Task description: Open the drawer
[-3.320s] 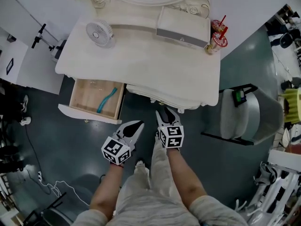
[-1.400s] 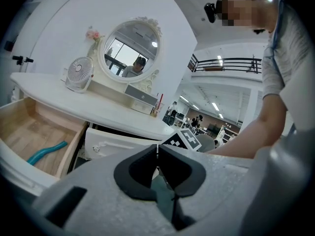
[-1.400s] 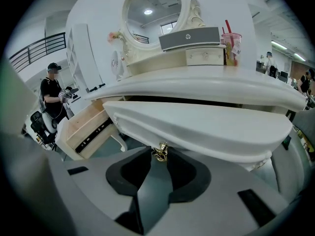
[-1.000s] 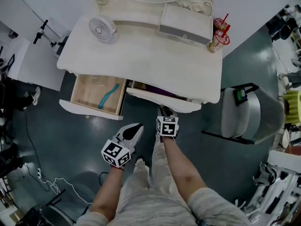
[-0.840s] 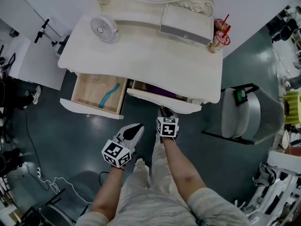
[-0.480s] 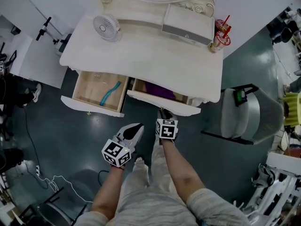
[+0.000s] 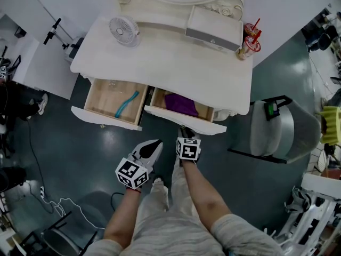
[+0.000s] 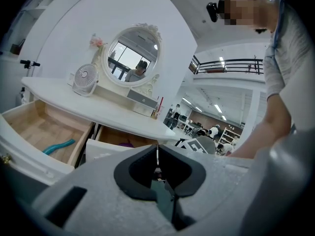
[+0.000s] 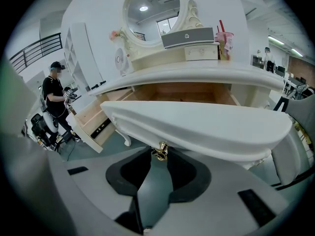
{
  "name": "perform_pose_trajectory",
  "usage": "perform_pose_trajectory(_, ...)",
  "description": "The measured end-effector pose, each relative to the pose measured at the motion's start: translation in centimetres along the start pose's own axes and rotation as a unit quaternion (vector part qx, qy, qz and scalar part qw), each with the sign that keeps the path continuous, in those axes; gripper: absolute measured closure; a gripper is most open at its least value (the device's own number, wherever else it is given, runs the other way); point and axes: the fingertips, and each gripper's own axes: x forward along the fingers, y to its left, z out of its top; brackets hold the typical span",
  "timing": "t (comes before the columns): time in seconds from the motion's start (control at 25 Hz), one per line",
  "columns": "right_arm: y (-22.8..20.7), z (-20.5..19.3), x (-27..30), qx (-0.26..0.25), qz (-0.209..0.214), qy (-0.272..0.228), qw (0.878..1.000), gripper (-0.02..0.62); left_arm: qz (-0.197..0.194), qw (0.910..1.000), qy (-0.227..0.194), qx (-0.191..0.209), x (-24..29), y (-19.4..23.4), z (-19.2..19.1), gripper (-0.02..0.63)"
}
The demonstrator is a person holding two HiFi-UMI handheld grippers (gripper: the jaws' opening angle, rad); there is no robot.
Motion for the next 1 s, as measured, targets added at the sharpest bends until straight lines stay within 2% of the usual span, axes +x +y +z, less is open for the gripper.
perform_pose_trajectory(1.0,1.7,-3.4,-2.4,0.017,-0.007,0.024,1.000,0.495,0.009,0.9999,-0.007,0.002,-3.5,-0.8,0.1,0.591)
